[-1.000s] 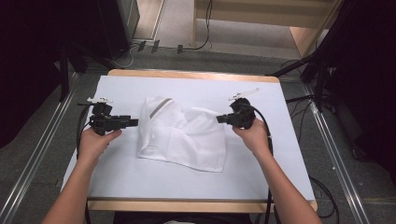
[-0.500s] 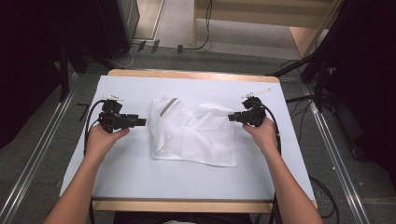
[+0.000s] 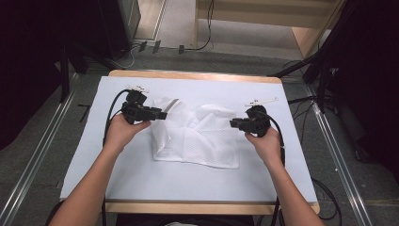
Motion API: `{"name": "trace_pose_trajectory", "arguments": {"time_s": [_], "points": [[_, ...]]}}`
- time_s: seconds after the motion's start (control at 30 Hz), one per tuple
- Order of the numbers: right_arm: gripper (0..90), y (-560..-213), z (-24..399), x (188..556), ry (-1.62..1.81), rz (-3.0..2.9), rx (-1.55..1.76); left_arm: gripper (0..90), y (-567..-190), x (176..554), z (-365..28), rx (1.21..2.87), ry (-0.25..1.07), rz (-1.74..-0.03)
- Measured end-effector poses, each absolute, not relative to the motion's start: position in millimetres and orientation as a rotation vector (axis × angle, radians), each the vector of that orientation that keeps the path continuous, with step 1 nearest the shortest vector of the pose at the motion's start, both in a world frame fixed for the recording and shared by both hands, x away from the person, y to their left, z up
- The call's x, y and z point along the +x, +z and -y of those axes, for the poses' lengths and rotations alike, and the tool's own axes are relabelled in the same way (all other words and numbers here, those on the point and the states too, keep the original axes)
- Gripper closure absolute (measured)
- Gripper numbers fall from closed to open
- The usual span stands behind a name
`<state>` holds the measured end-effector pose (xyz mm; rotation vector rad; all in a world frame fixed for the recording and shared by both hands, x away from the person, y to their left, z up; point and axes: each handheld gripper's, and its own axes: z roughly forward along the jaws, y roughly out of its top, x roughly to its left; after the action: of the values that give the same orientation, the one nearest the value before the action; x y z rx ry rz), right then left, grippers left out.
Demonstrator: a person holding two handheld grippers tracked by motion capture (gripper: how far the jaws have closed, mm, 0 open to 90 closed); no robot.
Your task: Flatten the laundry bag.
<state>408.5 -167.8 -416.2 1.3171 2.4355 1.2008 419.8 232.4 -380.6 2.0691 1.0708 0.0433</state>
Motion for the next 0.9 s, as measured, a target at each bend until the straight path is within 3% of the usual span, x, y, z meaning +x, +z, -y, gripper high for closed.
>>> {"name": "trace_pose_trajectory", "arguments": {"time_s": [0.1, 0.17, 0.4, 0.9], "points": [[80.3, -419.6, 162.7, 400.5, 1.209, -2.452, 1.309, 83.1, -383.9, 424.2, -219.3, 2.106, 0.03, -1.08], [80.7, -421.2, 159.5, 395.1, 1.206, -2.453, 1.288, 89.6, -390.9, 428.4, -209.1, 2.135, 0.012, -1.071], [80.6, -426.9, 157.8, 388.0, 1.19, -2.466, 1.28, 90.0, -404.3, 433.1, -207.2, 2.196, -0.002, -1.104], [70.4, -437.3, 173.8, 398.0, 1.163, -2.424, 1.35, 90.0, -416.8, 410.1, -272.2, 2.135, 0.016, -1.207]]}}
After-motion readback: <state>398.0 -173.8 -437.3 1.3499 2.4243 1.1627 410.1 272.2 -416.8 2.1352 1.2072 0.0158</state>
